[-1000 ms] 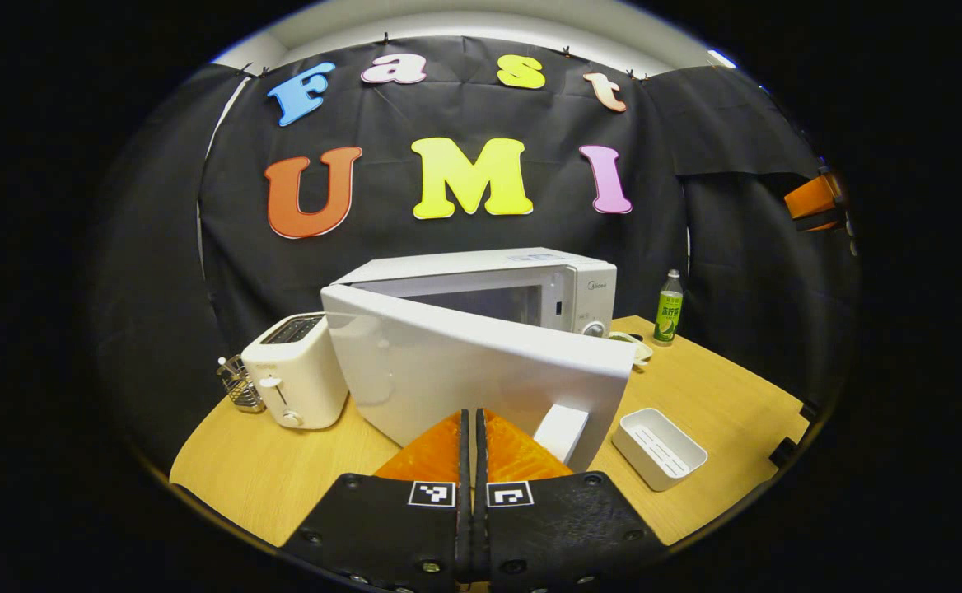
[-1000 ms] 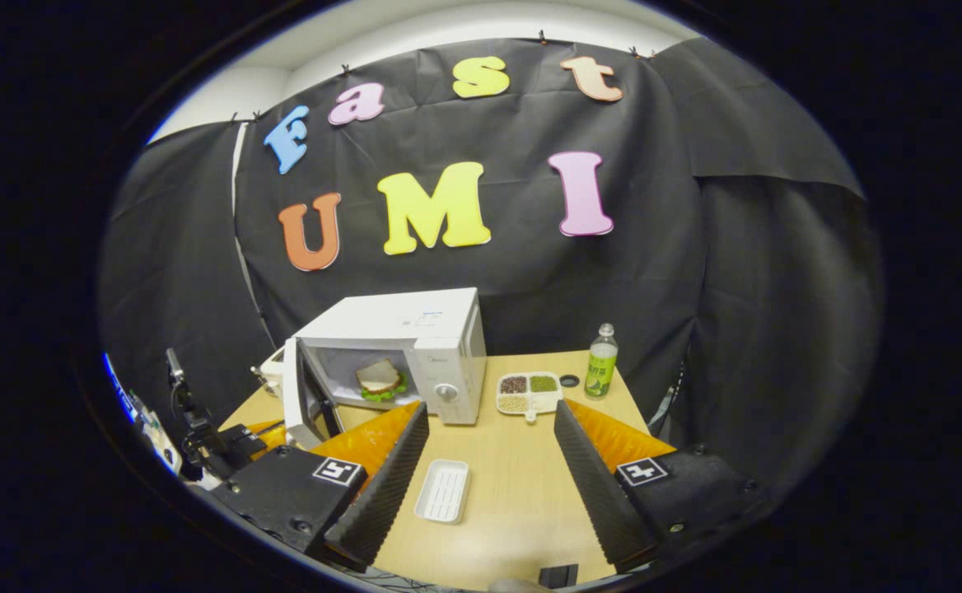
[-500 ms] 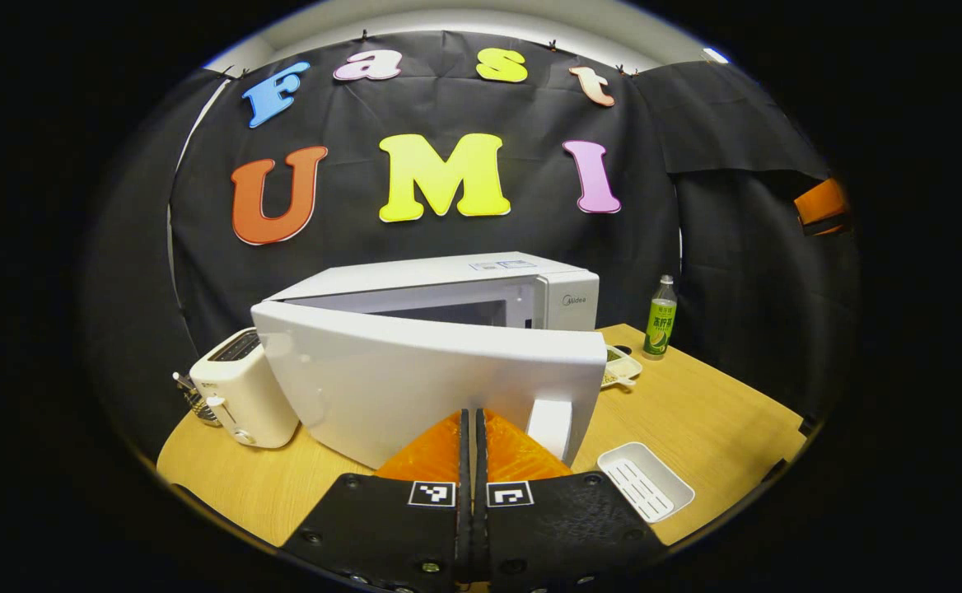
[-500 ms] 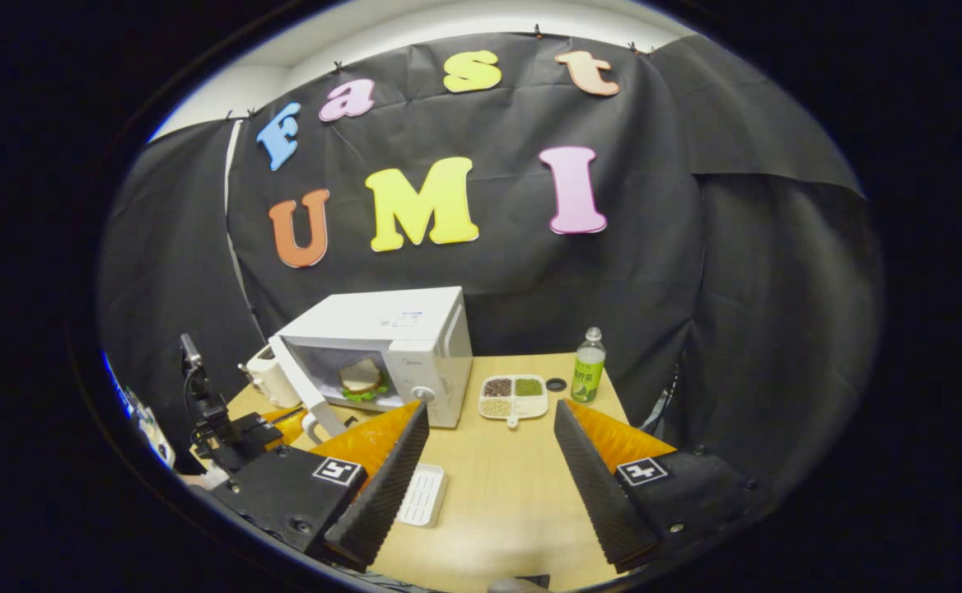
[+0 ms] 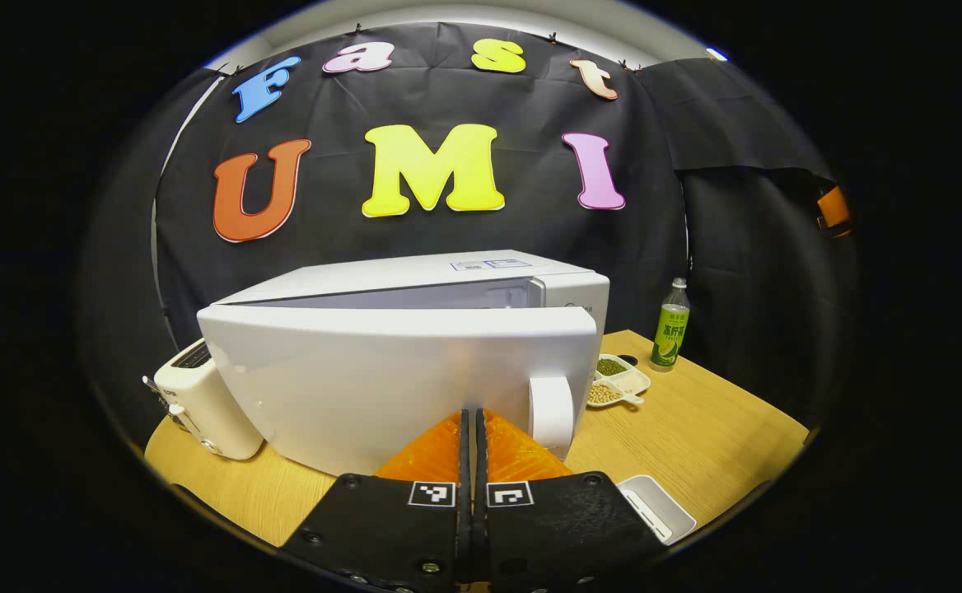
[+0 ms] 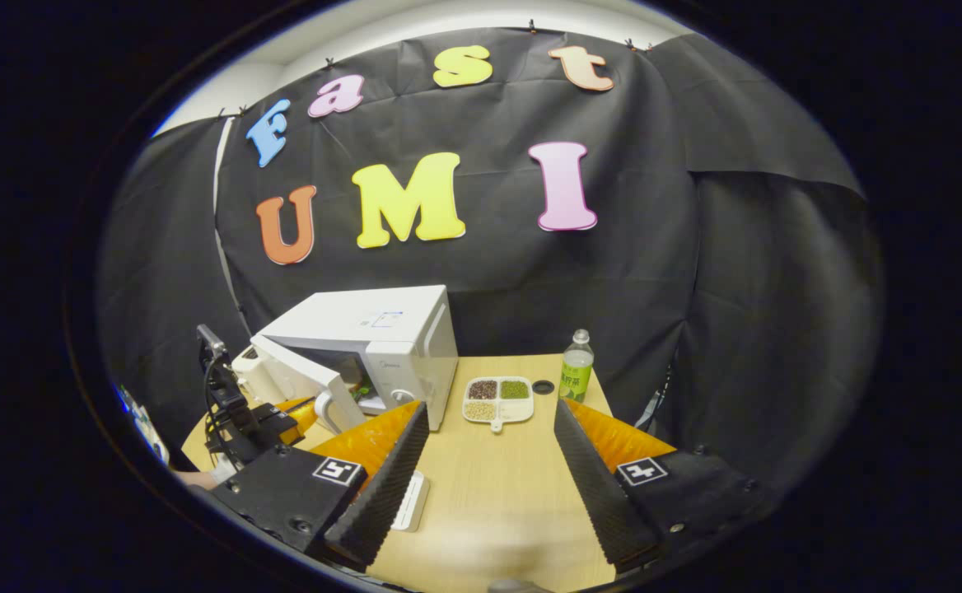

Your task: Open the microwave oven with the left hand, put the food in, and close the microwave oven.

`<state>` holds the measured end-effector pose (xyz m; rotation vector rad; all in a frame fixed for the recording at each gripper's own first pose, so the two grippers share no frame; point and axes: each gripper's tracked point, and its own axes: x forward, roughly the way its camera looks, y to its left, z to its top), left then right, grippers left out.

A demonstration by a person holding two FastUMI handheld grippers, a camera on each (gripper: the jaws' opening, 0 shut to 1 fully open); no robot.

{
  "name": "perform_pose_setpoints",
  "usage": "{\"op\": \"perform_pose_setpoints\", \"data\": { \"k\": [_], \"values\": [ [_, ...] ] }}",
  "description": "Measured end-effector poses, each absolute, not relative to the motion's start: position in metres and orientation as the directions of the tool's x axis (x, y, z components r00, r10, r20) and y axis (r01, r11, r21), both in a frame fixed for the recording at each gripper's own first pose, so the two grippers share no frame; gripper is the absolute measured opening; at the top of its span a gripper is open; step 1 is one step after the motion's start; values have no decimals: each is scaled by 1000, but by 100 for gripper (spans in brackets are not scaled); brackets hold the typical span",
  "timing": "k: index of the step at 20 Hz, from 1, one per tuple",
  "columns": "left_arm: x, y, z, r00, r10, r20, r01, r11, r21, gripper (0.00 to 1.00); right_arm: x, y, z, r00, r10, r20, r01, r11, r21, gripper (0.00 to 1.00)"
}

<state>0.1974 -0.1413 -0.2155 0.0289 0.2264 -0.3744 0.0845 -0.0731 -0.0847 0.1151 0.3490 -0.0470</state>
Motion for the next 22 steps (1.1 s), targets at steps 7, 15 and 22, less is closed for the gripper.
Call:
{"op": "perform_pose_setpoints", "data": {
  "k": [7, 15, 22],
  "values": [
    [231, -156, -218, 908, -356, -218, 360, 933, -26, 0, 97, -70, -80, 942, -30, -333, 65, 993, 95, 98],
    [249, -160, -217, 914, -347, -209, 349, 937, -28, 0, 101, -76, -89, 936, -40, -350, 81, 991, 105, 98],
    [254, -159, -219, 923, -325, -207, 329, 944, -16, 0, 107, -74, -88, 938, -30, -346, 72, 992, 108, 98]
  ]
}}
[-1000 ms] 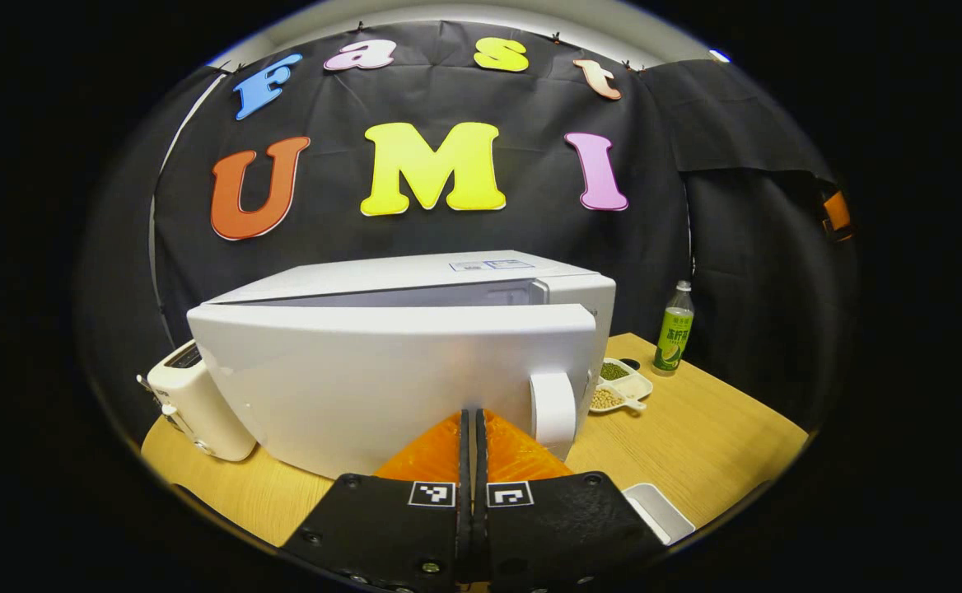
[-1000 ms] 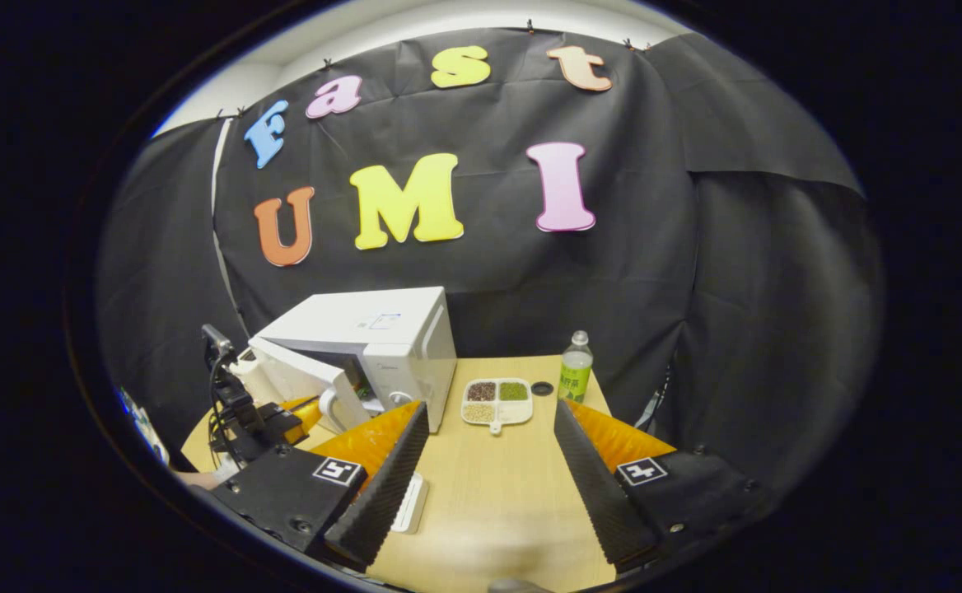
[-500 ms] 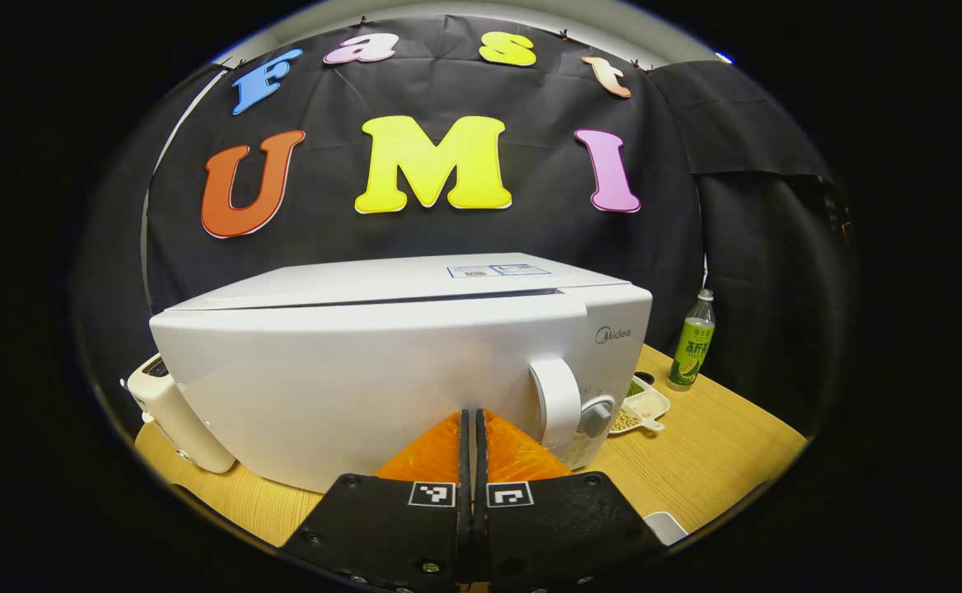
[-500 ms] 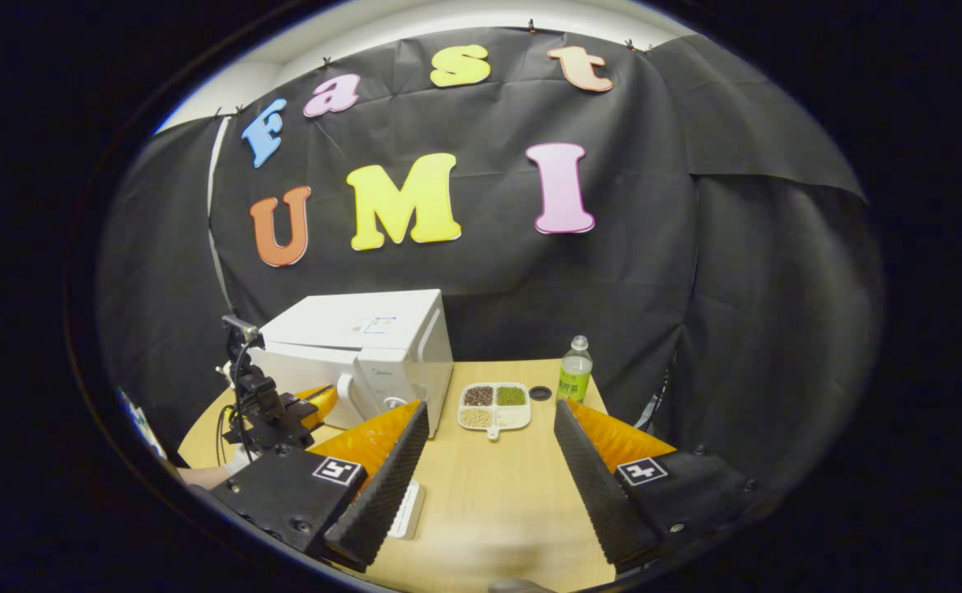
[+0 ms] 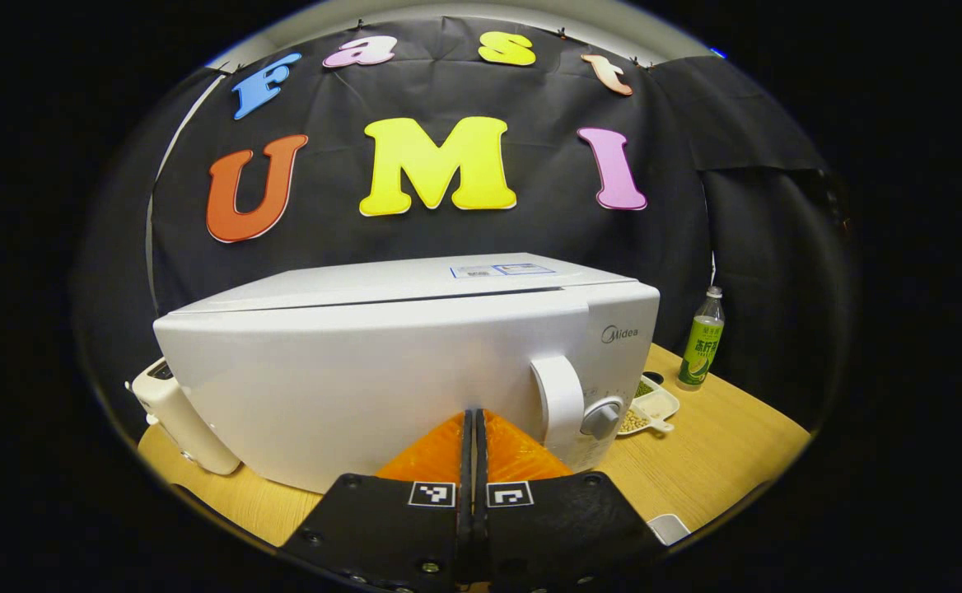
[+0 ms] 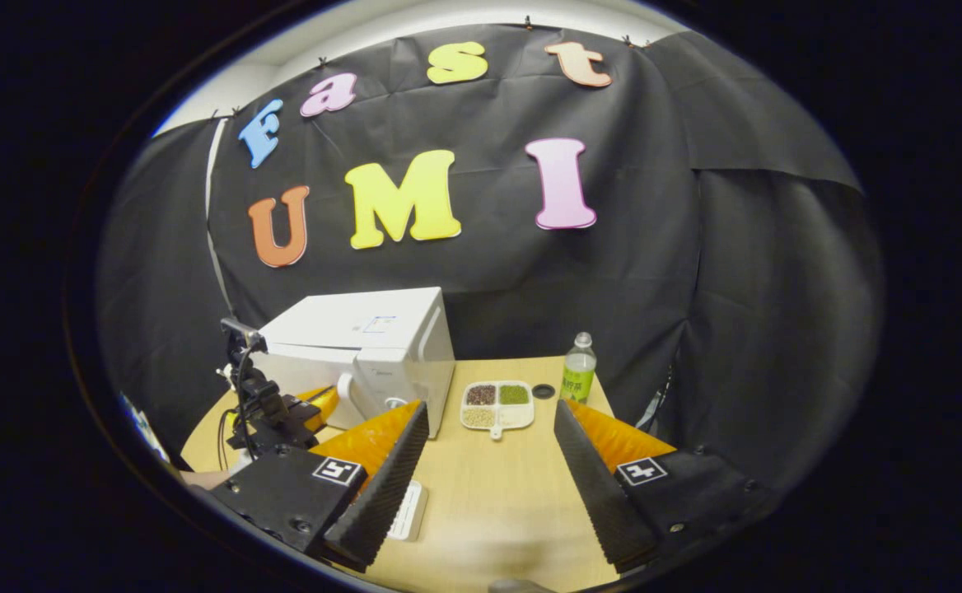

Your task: Open the microwave oven with the left hand, put the food in, and close the microwave oven.

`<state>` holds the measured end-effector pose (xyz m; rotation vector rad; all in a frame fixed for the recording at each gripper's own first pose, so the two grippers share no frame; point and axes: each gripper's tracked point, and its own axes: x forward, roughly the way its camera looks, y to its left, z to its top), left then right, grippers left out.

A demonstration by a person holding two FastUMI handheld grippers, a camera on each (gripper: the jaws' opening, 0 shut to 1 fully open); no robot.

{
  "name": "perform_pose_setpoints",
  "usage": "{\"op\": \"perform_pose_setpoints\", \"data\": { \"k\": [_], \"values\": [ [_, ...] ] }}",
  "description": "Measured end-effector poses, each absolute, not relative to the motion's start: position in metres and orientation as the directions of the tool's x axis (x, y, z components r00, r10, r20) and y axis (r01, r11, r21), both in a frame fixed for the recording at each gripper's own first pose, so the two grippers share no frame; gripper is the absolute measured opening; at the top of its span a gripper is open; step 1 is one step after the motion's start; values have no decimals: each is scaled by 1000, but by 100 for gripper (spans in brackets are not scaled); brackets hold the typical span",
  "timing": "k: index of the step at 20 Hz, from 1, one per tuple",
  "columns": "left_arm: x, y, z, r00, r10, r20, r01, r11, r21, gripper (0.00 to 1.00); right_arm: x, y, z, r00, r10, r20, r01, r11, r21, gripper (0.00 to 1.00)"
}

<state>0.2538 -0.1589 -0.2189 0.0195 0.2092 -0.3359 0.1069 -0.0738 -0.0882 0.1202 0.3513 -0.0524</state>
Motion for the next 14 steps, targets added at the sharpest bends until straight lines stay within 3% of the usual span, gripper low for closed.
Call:
{"op": "perform_pose_setpoints", "data": {
  "k": [12, 14],
  "values": [
    [241, -159, -220, 908, -316, -276, 321, 947, -27, 0, 102, -69, -83, 953, -40, -301, 69, 994, 86, 98],
    [227, -144, -208, 911, -298, -285, 317, 948, 25, 49, 101, -68, -77, 962, -47, -268, 70, 995, 74, 98]
  ]
}}
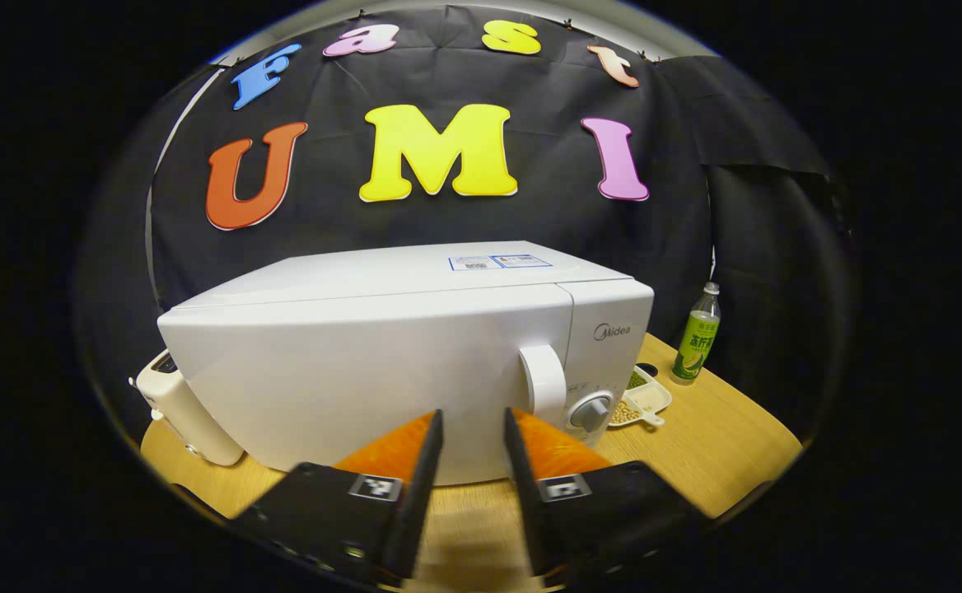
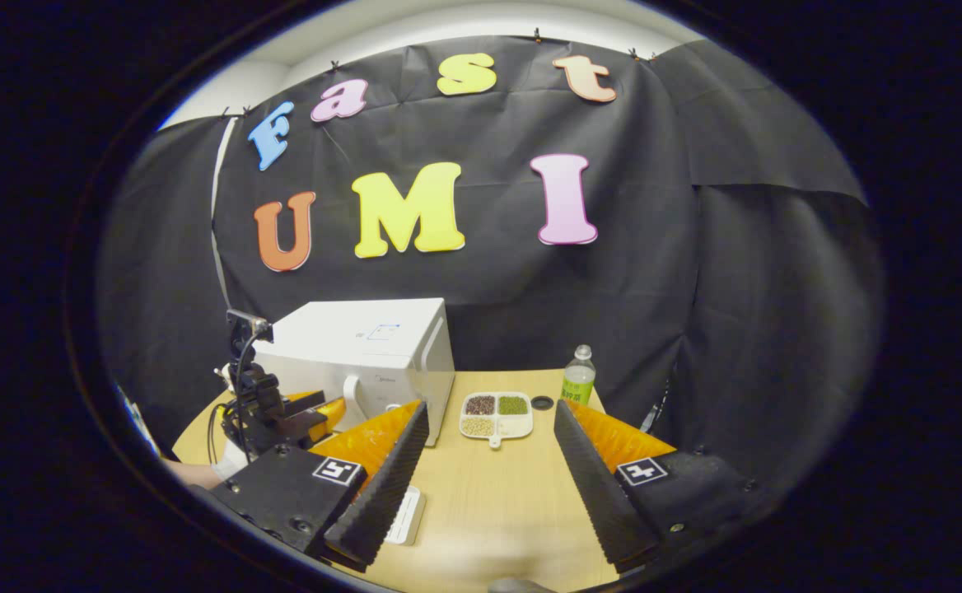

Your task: Open the microwave oven with the left hand, put the food in, and close the microwave oven.

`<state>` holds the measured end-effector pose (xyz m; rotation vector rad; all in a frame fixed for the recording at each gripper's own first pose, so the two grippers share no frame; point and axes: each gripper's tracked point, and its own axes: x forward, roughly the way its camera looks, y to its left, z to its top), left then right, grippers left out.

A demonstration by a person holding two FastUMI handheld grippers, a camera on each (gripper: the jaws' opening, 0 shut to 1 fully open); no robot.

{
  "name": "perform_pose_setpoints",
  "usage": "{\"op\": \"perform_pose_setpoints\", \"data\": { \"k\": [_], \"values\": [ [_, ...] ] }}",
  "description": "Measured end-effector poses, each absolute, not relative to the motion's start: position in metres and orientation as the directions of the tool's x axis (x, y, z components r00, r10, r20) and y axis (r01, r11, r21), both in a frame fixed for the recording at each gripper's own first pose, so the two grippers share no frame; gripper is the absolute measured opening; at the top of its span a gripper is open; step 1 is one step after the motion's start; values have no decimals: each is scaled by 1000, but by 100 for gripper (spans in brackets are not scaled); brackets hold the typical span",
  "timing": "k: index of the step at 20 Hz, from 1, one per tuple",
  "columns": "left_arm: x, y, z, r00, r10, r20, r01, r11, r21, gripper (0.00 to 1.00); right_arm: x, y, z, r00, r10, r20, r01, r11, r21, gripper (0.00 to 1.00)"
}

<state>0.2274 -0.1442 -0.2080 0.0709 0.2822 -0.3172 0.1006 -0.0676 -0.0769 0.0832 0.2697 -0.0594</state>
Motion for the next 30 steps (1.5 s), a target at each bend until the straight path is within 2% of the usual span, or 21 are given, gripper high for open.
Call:
{"op": "perform_pose_setpoints", "data": {
  "k": [2, 6, 11, 18, 25, 30],
  "values": [
    [216, -134, -193, 918, -290, -271, 316, 947, 57, 98, 100, -65, -72, 970, -50, -238, 68, 995, 69, 98],
    [183, -120, -149, 921, -308, -238, 331, 942, 62, 97, 98, -58, -63, 979, -57, -195, 73, 994, 76, 98],
    [135, -92, -75, 935, -332, -126, 342, 938, 60, 96, 85, -42, -49, 986, -67, -156, 80, 993, 83, 98],
    [75, -34, -4, 967, -255, -9, 255, 965, 58, 96, 57, -2, -20, 995, -55, -81, 58, 998, 35, 98],
    [40, 34, 18, 996, -87, 20, 87, 995, 41, 96, 38, 32, -5, 998, -32, -50, 33, 999, 22, 98],
    [27, 47, 19, 997, -79, 18, 79, 997, 13, 96, 27, 43, 4, 999, -36, -39, 36, 999, -5, 98]
  ]
}}
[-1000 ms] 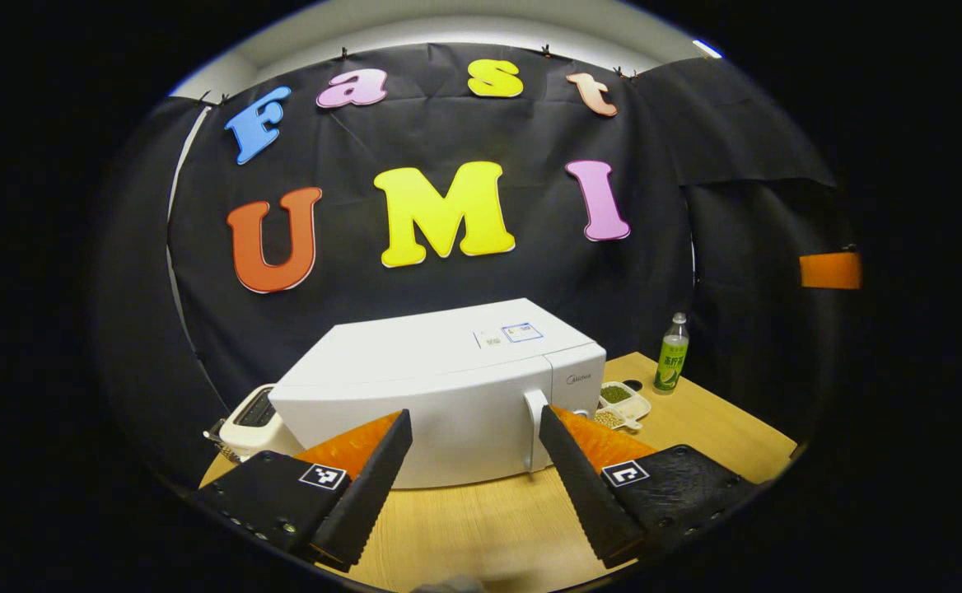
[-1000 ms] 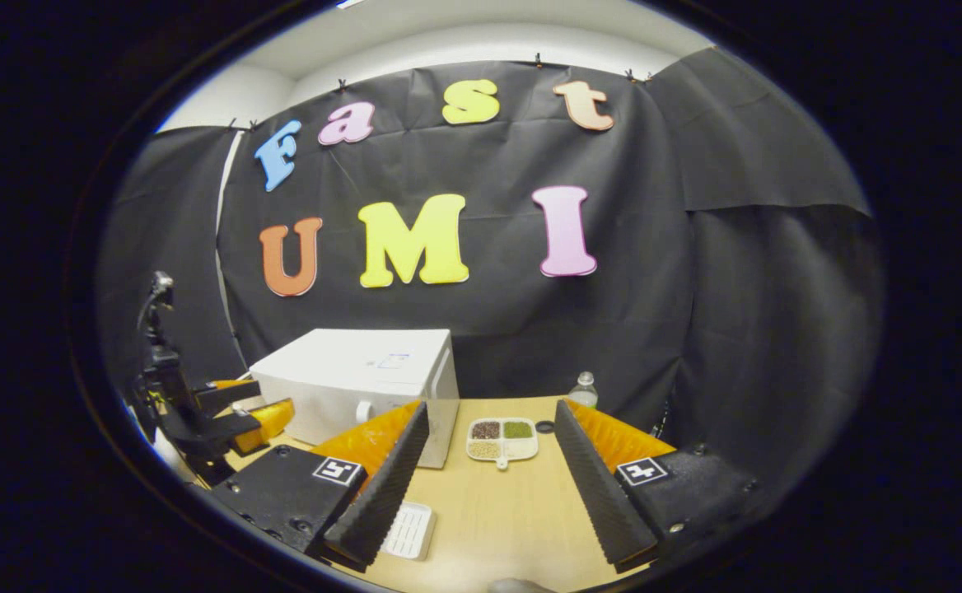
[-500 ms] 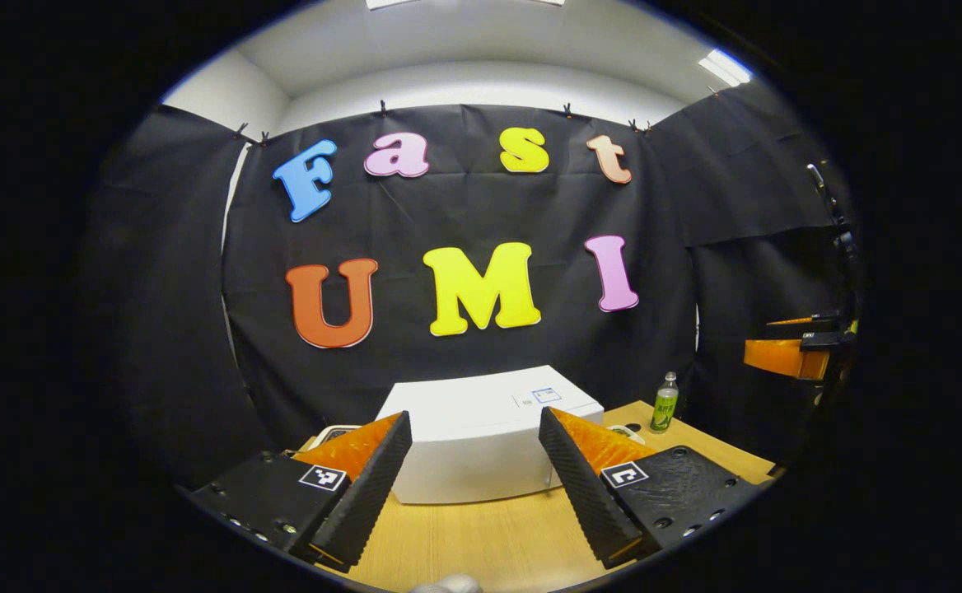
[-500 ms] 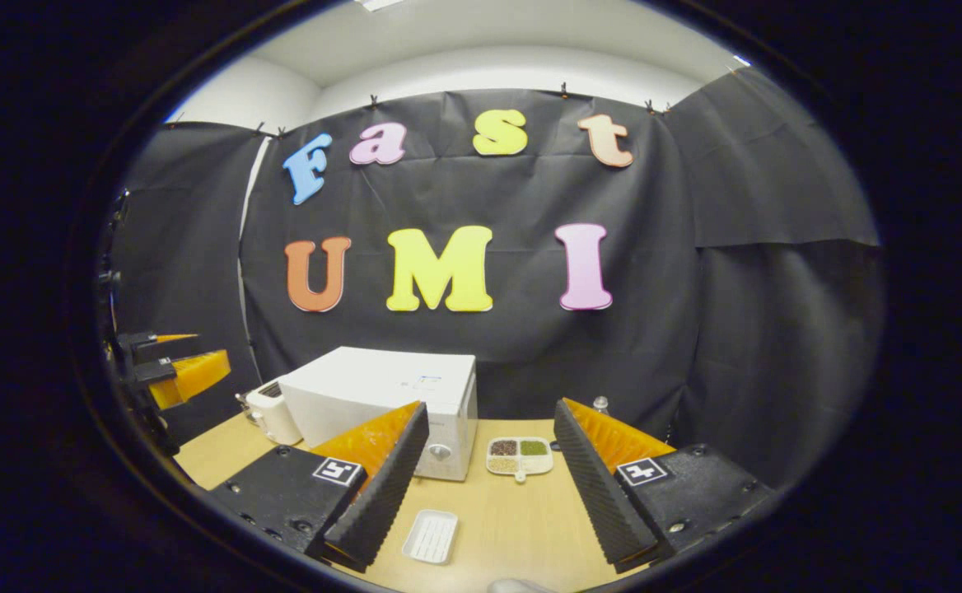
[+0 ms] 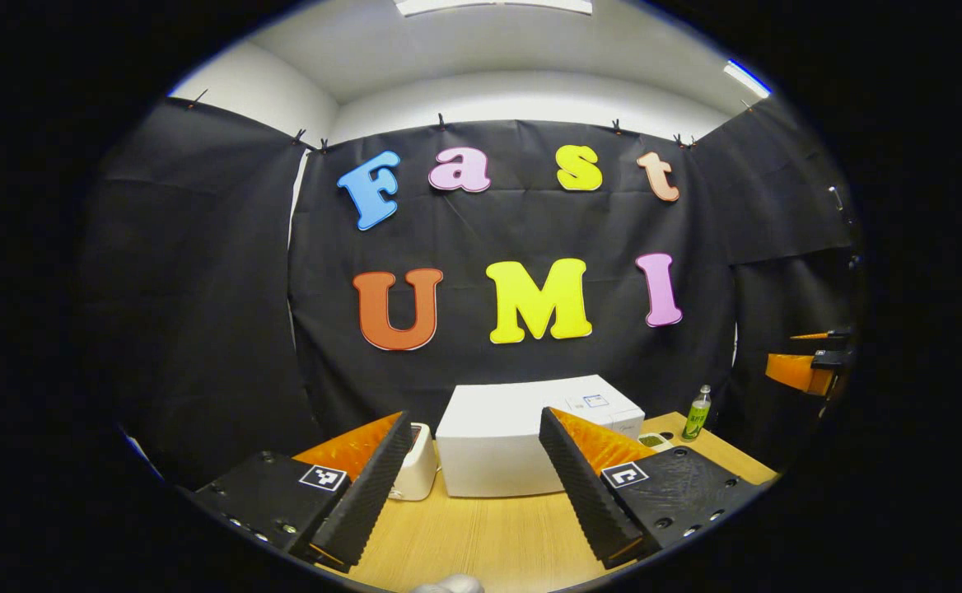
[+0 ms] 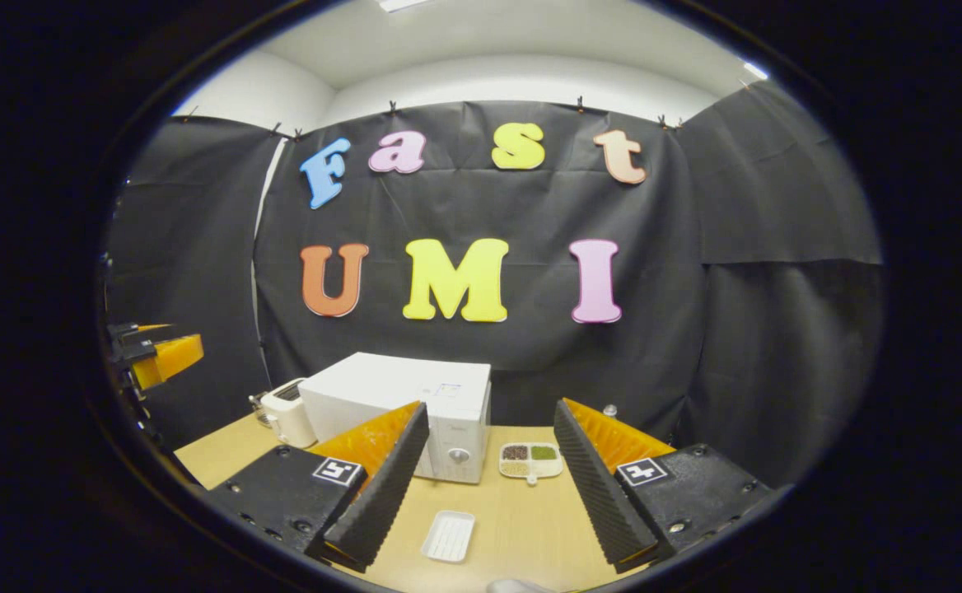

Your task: Open the microwave oven with the left hand, put the food in, and close the microwave oven.

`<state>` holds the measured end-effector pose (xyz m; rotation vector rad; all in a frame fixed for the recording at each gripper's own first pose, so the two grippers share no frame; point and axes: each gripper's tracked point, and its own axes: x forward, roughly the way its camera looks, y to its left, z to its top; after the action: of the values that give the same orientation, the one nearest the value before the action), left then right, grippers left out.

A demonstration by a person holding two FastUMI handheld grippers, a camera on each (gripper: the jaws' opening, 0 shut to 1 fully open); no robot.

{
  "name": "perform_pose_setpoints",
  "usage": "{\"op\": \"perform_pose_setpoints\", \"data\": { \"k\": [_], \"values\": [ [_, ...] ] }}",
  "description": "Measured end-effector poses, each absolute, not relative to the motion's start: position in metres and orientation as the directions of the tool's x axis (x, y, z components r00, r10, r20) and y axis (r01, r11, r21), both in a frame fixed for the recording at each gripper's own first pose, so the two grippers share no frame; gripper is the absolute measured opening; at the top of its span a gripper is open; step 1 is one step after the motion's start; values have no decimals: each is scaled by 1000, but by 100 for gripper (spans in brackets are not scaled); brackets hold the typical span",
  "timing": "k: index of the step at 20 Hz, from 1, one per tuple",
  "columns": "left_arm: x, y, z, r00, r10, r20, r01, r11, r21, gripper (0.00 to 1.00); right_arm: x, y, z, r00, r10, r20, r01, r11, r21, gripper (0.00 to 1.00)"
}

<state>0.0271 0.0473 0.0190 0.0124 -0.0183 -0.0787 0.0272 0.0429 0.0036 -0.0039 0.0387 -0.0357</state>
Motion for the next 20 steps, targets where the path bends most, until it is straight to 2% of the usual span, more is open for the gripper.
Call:
{"op": "perform_pose_setpoints", "data": {
  "k": [10, 19, 20],
  "values": [
    [18, 46, 42, 992, -114, 63, 114, 993, -5, 96, 16, 54, 25, 999, -37, -6, 37, 999, 31, 98],
    [11, 55, 54, 990, -105, 92, 107, 994, -21, 96, 9, 60, 37, 999, -37, 18, 37, 999, 19, 98],
    [11, 55, 55, 990, -105, 93, 108, 994, -20, 100, 7, 60, 38, 999, -37, 19, 37, 999, 17, 98]
  ]
}}
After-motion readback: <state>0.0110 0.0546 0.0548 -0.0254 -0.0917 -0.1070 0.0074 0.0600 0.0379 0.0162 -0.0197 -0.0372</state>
